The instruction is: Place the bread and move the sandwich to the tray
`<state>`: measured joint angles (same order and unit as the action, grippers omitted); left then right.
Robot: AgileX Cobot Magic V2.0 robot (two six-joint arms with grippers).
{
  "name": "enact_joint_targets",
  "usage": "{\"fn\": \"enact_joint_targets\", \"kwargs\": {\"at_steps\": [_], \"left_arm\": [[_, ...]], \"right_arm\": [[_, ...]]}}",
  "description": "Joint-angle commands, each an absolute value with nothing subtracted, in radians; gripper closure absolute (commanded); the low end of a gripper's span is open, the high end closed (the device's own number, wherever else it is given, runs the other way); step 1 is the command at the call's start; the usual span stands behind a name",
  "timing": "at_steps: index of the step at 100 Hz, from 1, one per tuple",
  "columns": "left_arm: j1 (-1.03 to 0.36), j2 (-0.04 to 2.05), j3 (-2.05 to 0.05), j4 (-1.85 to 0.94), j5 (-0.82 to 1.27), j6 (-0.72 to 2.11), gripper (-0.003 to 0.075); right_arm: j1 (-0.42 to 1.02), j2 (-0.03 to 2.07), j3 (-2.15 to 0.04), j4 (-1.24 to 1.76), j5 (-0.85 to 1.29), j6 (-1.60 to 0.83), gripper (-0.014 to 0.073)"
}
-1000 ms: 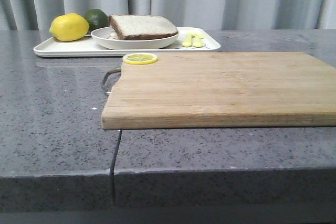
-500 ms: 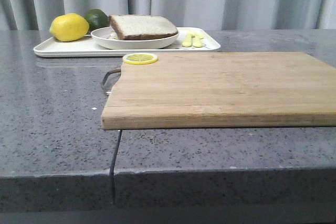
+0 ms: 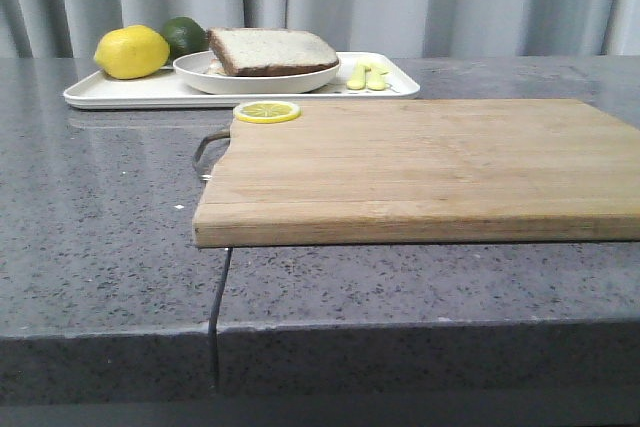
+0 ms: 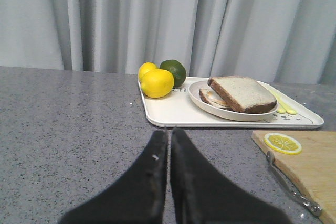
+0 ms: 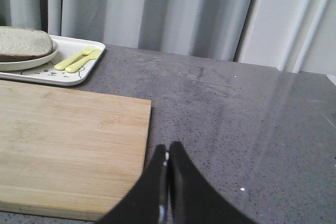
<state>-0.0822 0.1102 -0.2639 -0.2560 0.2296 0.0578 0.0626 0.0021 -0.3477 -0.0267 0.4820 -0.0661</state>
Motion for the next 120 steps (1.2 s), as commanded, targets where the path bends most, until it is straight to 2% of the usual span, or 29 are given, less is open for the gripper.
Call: {"fn": "enact_joint_targets", "kwargs": {"at_steps": [1,15,35,47,91,120], "left_arm": [[-0.087,0.119,-0.290,-0.268,0.156,0.058,0.0739],[-0.087,0.119,-0.290,-0.242,0.156,0.058,0.0739],[-0.087,0.112,-0.242,-0.060,0.149,0.048,0.0739],[-0.087,0.088,-0.179,0.087,0.145,-0.061,0.0739],[-0.087,-0.038,0.017,0.070,0.082,-0.078,0.0739],[-0.087,-0.038,0.017,0.051,0.096,-0.078,0.0739]], "right_arm": [[0.059,0.015,-0.369,-0.039,0.404,-0.074,0.0661],[0.059,0.015,-0.369,-0.039,0.404,-0.074,0.0661],[0.059,0.015,-0.369,-0.039,0.404,-0.074,0.0661],[0.059,0.015,-0.369,-0.039,0.404,-0.074,0.0661],[0.059,0.015,-0.368,-0.039,0.405,-0.074,0.0661],[0.059,0.015,-0.368,-0.039,0.405,-0.074,0.0661]]}}
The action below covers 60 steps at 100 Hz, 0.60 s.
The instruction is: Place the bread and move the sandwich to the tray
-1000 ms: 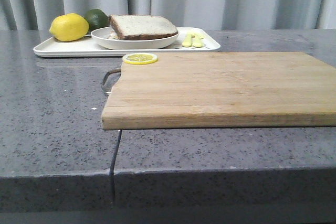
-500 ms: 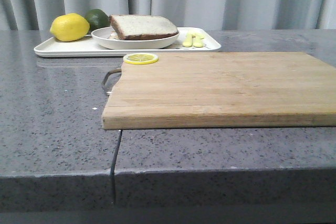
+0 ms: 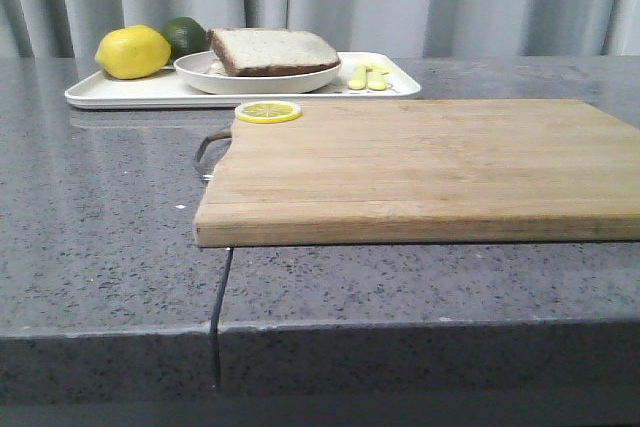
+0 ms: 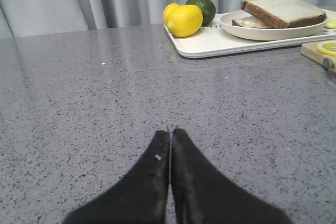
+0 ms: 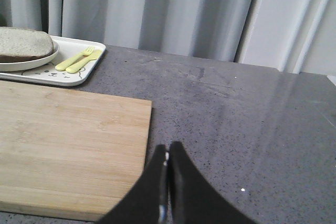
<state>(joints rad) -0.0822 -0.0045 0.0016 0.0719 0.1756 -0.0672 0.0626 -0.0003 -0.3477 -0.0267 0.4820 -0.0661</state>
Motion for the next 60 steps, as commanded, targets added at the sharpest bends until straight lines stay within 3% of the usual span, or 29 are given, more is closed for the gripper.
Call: {"fn": "enact_joint_targets", "kwargs": {"at_steps": [1,60], "left_arm": [[-0.087,-0.038,0.017,0.048,0.096,-0.078,0.0739],[-0.087,-0.038,0.017,0.036,0.096,-0.078,0.0739]], "right_arm": [[0.059,0.015,-0.368,-0.039,0.405,-0.074,0.0661],[0.059,0.015,-0.368,-0.039,0.405,-0.074,0.0661]]}}
